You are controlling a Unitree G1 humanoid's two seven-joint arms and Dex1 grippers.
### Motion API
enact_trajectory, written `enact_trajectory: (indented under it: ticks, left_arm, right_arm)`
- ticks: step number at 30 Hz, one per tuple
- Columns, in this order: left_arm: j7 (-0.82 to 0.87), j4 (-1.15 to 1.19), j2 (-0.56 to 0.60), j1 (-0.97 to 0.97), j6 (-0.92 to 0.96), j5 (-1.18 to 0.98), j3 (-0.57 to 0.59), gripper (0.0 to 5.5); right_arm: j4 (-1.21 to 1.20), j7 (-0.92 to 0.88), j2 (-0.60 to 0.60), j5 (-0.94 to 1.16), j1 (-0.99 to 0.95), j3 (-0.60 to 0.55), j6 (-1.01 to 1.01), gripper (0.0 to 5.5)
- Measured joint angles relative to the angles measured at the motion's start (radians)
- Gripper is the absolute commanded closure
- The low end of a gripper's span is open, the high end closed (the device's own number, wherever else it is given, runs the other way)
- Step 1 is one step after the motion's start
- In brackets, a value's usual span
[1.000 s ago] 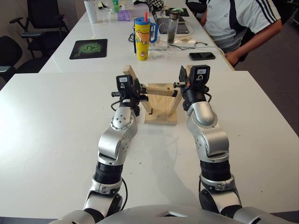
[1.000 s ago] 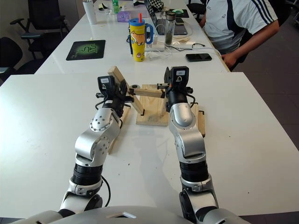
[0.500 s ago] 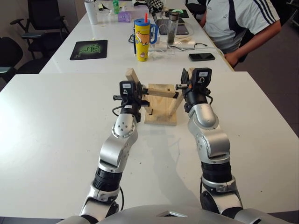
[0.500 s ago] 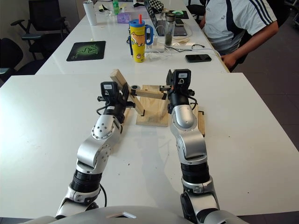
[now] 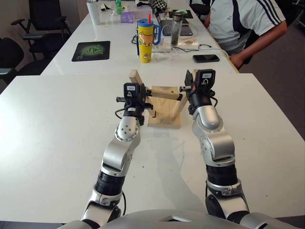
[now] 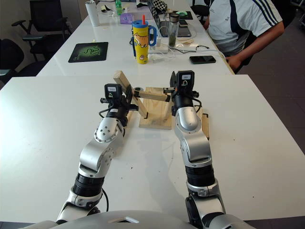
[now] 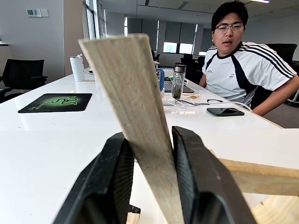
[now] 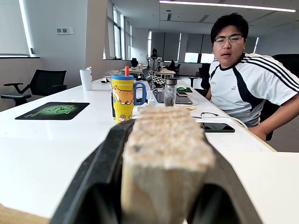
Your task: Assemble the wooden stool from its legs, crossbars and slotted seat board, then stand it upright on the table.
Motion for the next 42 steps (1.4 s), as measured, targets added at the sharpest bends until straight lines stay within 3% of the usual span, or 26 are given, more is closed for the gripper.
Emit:
enact_trajectory:
  ticks: [11,12,22,42]
  left_arm:
    - [-0.013,0.008,0.001,-0.015,0.018,0.001,0.003,4.38]
    - [-0.017,0.012,0.003,-0.019,0.019,0.001,0.003,4.01]
    - [-0.114,0.047,0.053,-0.039,0.108,0.061,-0.009,2.6]
    - [-0.197,0.054,0.105,-0.094,0.22,0.167,-0.016,0.34]
  right_arm:
    - [0.0,-0.008,0.002,0.0,0.0,-0.004,0.0,4.34]
    - [0.001,-0.011,0.003,0.0,0.001,-0.005,0.0,4.34]
    - [0.011,-0.02,0.023,-0.009,0.009,-0.019,0.001,4.34]
    - [-0.007,-0.021,0.067,-0.02,0.043,-0.049,0.001,4.34]
